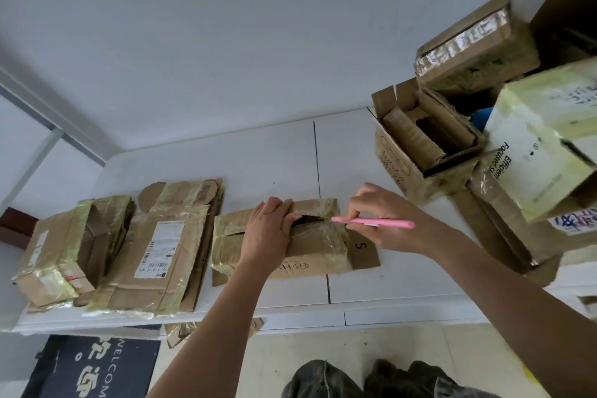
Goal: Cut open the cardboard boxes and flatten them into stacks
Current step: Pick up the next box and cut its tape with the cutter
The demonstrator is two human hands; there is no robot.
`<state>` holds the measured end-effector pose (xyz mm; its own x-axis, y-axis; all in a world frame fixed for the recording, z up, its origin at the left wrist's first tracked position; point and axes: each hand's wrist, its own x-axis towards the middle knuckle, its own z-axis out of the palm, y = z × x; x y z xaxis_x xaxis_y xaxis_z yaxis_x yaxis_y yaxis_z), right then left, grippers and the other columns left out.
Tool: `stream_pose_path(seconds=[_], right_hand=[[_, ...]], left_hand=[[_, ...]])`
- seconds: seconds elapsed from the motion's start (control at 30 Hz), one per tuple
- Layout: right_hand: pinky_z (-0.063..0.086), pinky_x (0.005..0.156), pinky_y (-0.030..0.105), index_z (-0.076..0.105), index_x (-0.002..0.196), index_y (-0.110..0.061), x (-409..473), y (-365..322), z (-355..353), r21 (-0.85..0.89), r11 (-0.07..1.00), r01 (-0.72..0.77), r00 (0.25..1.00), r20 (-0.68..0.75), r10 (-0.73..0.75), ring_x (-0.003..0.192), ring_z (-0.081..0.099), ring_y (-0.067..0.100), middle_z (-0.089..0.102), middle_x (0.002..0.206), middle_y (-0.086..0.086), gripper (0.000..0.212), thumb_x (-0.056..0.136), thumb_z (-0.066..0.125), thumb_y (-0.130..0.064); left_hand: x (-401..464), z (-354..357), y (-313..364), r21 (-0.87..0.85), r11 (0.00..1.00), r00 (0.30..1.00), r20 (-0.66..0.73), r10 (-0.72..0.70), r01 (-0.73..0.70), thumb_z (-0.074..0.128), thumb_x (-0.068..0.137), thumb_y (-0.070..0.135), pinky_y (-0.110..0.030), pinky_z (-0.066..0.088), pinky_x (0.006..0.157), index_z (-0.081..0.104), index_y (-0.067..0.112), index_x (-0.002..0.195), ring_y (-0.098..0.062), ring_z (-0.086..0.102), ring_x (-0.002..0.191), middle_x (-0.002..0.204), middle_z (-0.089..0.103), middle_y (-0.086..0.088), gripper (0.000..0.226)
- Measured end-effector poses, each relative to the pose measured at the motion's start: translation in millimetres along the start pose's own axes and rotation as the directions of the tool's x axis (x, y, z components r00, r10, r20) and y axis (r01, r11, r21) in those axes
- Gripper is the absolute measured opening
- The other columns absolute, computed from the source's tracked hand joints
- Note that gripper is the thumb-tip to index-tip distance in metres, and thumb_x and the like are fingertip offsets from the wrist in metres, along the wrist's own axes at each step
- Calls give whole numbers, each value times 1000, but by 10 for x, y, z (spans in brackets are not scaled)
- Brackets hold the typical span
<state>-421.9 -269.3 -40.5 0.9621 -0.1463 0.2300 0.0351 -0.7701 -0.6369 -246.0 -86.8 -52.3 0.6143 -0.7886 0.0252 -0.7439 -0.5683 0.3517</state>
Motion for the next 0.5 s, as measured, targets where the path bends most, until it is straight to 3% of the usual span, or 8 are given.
stream_pose_path(seconds=[0.23, 0.37, 0.5], right_hand=[[42, 65, 24, 66, 87, -17, -181, 127, 141, 148, 989, -11, 992, -119, 29, 83, 47, 2, 48, 78, -19, 26, 91, 58, -41], [37, 68, 17, 67, 85, -23, -184, 135, 151, 192, 981, -31, 992, -116, 54, 85, 47, 4, 52, 82, -26, 25, 89, 57, -45], [36, 61, 19, 59, 81, -31, -356, 293, 15, 107, 992, -66, 986, -146, 81, 76, 50, 2, 54, 80, -25, 20, 88, 54, -49]], left_hand=[[-14, -19, 29, 2, 1000, 999, 36, -8, 8, 40, 101, 39, -31, 37, 99, 58, 11, 132, -21, 51, 110, 114, 54, 1, 45], [-20, -52, 64, 12, 1000, 997, 75, -16, 16, 38, 101, 42, -31, 35, 103, 53, 12, 137, -20, 49, 115, 119, 53, 1, 49], [-34, -78, 46, -3, 1000, 996, 86, -22, 22, 38, 103, 38, -30, 33, 105, 53, 13, 137, -20, 48, 117, 122, 53, 1, 44]])
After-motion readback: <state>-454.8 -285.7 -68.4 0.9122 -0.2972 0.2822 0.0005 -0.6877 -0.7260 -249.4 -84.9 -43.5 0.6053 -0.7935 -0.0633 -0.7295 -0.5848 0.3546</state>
